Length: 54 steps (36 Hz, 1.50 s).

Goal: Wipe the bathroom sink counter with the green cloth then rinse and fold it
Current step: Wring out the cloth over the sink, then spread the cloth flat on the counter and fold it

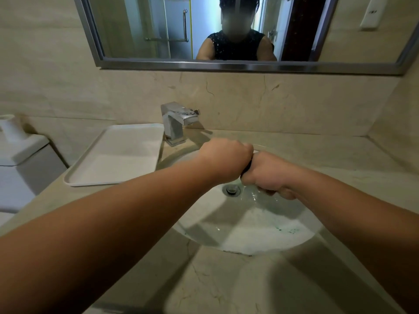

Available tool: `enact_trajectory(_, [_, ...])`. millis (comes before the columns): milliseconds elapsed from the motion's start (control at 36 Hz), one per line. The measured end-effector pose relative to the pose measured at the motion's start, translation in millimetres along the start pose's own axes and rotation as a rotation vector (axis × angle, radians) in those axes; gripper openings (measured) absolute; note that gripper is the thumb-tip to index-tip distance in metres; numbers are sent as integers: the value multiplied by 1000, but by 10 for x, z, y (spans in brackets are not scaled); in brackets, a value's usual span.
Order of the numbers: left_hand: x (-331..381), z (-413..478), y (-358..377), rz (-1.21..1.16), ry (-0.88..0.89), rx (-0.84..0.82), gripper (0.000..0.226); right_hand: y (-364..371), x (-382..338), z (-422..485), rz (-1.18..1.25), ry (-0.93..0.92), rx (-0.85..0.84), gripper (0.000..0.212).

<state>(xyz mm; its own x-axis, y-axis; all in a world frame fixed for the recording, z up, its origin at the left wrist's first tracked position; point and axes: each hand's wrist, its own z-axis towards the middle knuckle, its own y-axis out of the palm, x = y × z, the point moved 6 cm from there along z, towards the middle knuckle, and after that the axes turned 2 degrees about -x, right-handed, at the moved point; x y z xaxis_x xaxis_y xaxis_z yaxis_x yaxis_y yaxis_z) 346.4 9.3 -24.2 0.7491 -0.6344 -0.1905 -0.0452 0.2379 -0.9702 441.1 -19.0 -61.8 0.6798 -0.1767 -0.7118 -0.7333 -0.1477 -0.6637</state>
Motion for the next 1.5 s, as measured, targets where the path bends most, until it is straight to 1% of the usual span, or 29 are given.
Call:
enact_trajectory(28, [-38, -5, 19, -18, -14, 2, 17, -7, -30, -8, -58, -33, 19, 8])
enact_trajectory(56, [-88, -8, 42, -48, -29, 2, 21, -6, -72, -26, -132, -68, 30, 10])
enact_trajectory(111, [-191, -44, 44, -118, -41, -16, 28, 4, -155, -74, -245, -114, 23, 26])
enact_trajectory(167, [-284, -97, 25, -200, -48, -78, 30, -8, -205, -114, -250, -120, -3, 35])
enact_trajectory(222, [-382, -167, -6, -303, -77, -152, 32, -41, -274, -160, -274, -147, -10, 35])
enact_trajectory(278, [-482, -251, -45, -370, -104, -209, 34, -64, -380, -225, -297, -206, -2, 30])
enact_trajectory(333, [-589, -359, -81, -418, -129, -280, 33, -71, -492, -290, -254, -259, 8, 24])
enact_trajectory(389, [-698, -490, -106, -554, -163, -351, 29, -67, -576, -327, -179, -303, 29, 15])
enact_trajectory(500, [-846, -791, -147, -916, -195, -450, 18, -24, -714, -377, 38, -388, 42, 16])
enact_trajectory(556, [-915, -923, -157, -1013, -213, -495, 21, 7, -783, -414, 116, -427, 45, 22])
enact_trajectory(611, [-1002, -1073, -178, -1092, -230, -506, 27, 81, -886, -458, 156, -464, 41, 24])
enact_trajectory(667, [-1056, -1130, -198, -1174, -245, -474, 31, 96, -931, -469, 169, -478, 62, 22])
enact_trajectory(694, [-1099, -1174, -220, -1199, -255, -430, 30, 108, -970, -476, 169, -487, 75, 20])
enact_trajectory(806, [-1297, -1325, -339, -1203, -298, -189, 22, 160, -1166, -482, 169, -493, 139, 29])
enact_trajectory(861, [-1384, -1405, -397, -1215, -321, -85, 22, 198, -1278, -490, 174, -488, 144, 25])
enact_trajectory(972, [-1524, -1597, -544, -1188, -341, 54, 23, 245, -1514, -529, 152, -532, 172, 29])
enact_trajectory(1056, [-1638, -1736, -671, -1123, -368, 157, 31, 279, -1695, -557, 135, -596, 235, 21])
enact_trajectory(1139, [-1727, -1836, -724, -1190, -387, 236, 29, 354, -1858, -547, 156, -633, 228, 19])
enact_trajectory(1194, [-1750, -1891, -746, -1265, -381, 245, 25, 387, -1959, -543, 151, -650, 225, 23])
enact_trajectory(1250, [-1747, -1977, -766, -1307, -352, 187, 15, 408, -2016, -517, 241, -643, 205, 24])
enact_trajectory(1333, [-1816, -2142, -731, -1248, -353, 32, 22, 402, -2044, -434, 412, -596, 174, 25])
enact_trajectory(1389, [-1926, -2255, -699, -1230, -383, -19, 27, 395, -2061, -403, 494, -568, 159, 24])
enact_trajectory(1444, [-2084, -2367, -684, -1232, -448, 5, 28, 394, -2062, -388, 540, -528, 160, 22])
enact_trajectory(1500, [-2211, -2460, -687, -1257, -492, 60, 26, 421, -2037, -350, 524, -462, 148, 18])
